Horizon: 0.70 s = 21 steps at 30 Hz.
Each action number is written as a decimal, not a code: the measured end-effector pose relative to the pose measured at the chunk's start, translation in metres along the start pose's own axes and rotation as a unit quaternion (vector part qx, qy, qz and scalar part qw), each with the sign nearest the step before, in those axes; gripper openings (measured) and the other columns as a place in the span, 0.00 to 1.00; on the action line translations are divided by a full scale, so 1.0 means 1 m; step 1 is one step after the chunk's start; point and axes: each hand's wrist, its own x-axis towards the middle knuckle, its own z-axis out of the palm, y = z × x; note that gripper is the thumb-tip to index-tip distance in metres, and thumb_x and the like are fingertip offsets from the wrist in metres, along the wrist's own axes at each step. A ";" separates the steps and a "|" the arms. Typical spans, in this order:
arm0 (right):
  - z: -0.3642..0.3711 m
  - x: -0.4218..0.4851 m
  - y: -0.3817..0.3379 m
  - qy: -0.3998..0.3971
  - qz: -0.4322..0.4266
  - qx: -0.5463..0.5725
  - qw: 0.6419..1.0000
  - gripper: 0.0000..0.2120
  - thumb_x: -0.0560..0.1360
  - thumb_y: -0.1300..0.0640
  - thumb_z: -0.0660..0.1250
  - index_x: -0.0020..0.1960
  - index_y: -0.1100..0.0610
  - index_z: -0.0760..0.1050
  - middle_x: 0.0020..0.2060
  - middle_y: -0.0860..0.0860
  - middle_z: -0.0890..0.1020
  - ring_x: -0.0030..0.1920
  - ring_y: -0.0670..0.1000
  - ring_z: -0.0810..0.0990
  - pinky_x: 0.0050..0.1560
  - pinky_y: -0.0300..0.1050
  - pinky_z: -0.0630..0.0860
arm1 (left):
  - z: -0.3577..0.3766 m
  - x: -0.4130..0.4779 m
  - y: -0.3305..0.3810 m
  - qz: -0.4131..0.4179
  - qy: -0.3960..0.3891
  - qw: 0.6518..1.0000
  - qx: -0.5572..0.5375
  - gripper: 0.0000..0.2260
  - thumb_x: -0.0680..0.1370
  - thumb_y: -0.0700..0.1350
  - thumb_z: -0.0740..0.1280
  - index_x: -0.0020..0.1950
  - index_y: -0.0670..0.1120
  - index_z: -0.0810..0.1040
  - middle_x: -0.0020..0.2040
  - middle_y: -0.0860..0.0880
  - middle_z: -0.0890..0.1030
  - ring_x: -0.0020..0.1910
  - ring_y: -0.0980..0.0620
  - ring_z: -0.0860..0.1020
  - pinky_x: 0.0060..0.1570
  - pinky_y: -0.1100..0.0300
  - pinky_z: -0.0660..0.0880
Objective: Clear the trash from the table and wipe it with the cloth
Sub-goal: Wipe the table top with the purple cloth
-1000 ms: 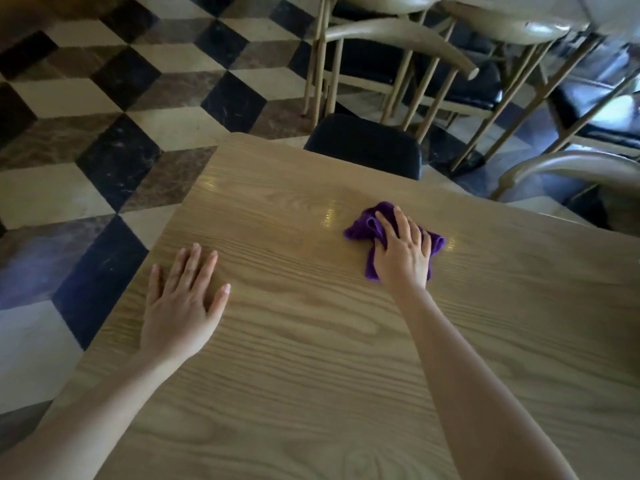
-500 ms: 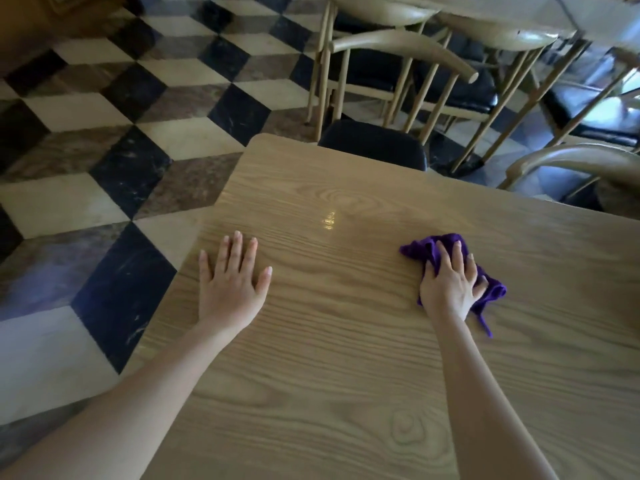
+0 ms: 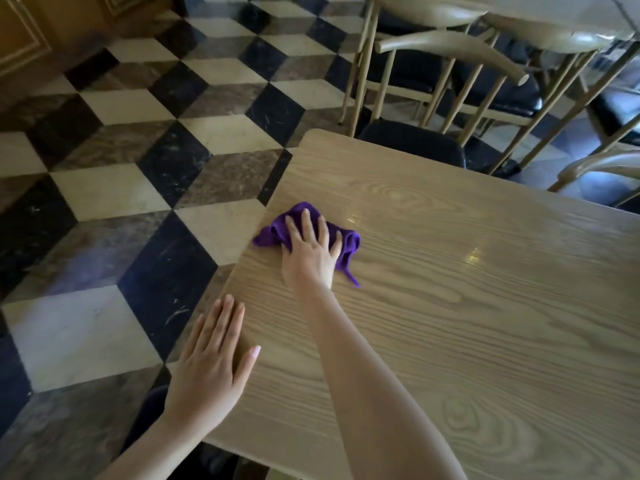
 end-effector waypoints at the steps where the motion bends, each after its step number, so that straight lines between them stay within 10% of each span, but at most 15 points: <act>1: 0.005 -0.007 -0.009 -0.008 -0.026 0.004 1.000 0.24 0.78 0.49 0.56 0.73 0.45 0.58 0.77 0.47 0.54 0.76 0.55 0.49 0.72 0.62 0.39 | 0.001 -0.004 0.000 0.000 -0.001 1.000 0.004 0.33 0.80 0.62 0.43 0.74 0.38 0.60 0.75 0.41 0.62 0.74 0.45 0.61 0.75 0.56 0.48; 9: -0.017 -0.048 0.043 -0.028 -0.131 -0.060 0.989 0.28 0.74 0.56 0.61 0.72 0.45 0.60 0.75 0.45 0.59 0.75 0.52 0.57 0.75 0.56 0.48 | 0.000 -0.004 0.000 0.000 -0.001 1.000 0.017 0.33 0.79 0.61 0.45 0.74 0.38 0.61 0.75 0.40 0.63 0.74 0.45 0.61 0.75 0.55 0.49; 21: -0.097 -0.140 0.215 0.103 0.178 -0.104 0.973 0.24 0.74 0.55 0.64 0.70 0.46 0.67 0.73 0.50 0.66 0.72 0.54 0.64 0.72 0.55 0.57 | -0.003 -0.005 0.004 0.003 0.024 1.000 0.013 0.36 0.78 0.62 0.41 0.74 0.36 0.60 0.75 0.40 0.61 0.75 0.45 0.59 0.75 0.55 0.50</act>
